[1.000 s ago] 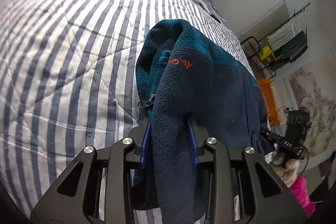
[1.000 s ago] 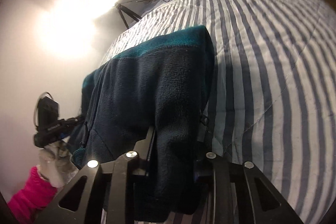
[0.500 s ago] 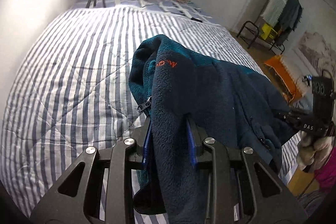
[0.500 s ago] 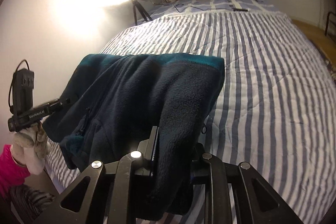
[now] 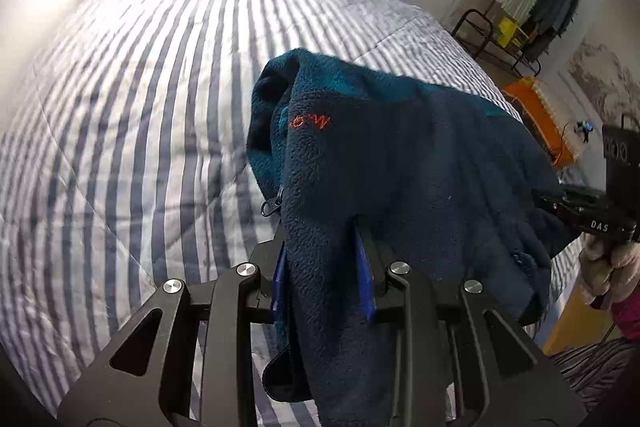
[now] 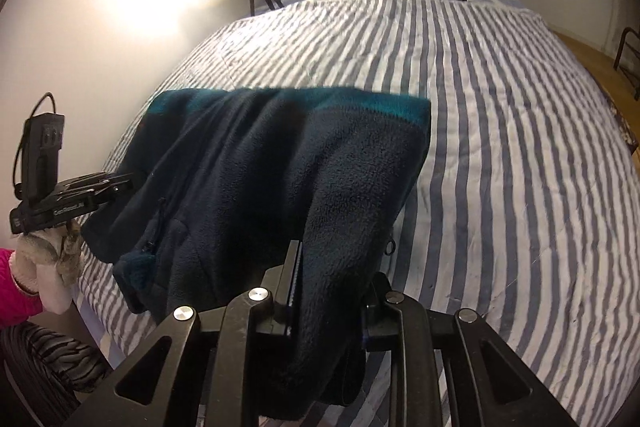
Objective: Fold large clothes
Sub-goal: 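Lift the fleece bundle with both grippers and carry it along the bed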
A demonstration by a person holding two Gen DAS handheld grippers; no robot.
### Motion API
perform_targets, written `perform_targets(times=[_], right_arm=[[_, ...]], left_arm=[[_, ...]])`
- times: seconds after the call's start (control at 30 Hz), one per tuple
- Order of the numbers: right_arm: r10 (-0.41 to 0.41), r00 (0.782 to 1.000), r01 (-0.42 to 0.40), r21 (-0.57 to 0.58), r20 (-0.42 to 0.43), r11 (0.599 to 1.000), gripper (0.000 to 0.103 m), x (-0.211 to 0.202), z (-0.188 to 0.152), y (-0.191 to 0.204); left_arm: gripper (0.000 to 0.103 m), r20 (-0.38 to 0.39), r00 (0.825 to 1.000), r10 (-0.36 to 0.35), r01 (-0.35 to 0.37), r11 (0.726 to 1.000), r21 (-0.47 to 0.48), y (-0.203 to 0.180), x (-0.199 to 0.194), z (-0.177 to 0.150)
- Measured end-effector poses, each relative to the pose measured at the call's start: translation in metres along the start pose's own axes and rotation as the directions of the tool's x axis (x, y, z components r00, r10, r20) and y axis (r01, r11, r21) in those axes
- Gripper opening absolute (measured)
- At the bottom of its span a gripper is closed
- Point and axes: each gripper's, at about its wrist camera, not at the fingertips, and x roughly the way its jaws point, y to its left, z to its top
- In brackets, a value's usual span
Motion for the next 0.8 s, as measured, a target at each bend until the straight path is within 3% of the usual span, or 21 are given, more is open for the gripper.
perform_targets(times=[0.03,0.13,0.2,0.27,0.37,0.47,0.8], right_arm=[[0.01,1.0,-0.01,0.022,-0.007,1.0,0.034,0.002,0.0,-0.005],[0.009,1.0,-0.006,0.117,-0.023,0.993,0.079,0.01,-0.001,-0.024],[0.097,0.994,-0.088,0.161,-0.044,0.983,0.07,0.02,-0.003,-0.033],[0.149,0.988,-0.139,0.18,-0.044,0.974,0.049,0.022,-0.003,-0.035],[0.115,0.993,-0.112,0.105,-0.023,0.988,0.025,0.009,-0.001,-0.026],[0.069,0.998,-0.07,0.055,0.01,0.996,0.018,-0.011,0.002,-0.016],[-0.054,0.988,0.061,-0.048,0.142,0.997,0.016,-0.063,0.05,-0.03]], left_arm=[[0.028,-0.009,1.0,-0.014,0.014,1.0,-0.023,0.006,0.003,-0.001],[0.028,-0.013,1.0,-0.022,0.022,0.999,-0.035,0.01,0.005,-0.003],[0.028,-0.011,1.0,-0.01,0.01,1.0,-0.024,0.007,0.003,-0.006],[0.028,-0.01,1.0,-0.005,0.004,1.0,-0.024,0.006,0.0,-0.007],[0.027,-0.005,1.0,-0.002,0.002,1.0,-0.019,0.0,-0.004,0.0],[0.027,0.018,1.0,-0.002,0.002,1.0,0.0,-0.01,-0.012,0.013],[0.026,0.086,0.995,-0.05,0.047,0.998,0.04,-0.057,-0.006,0.09]])
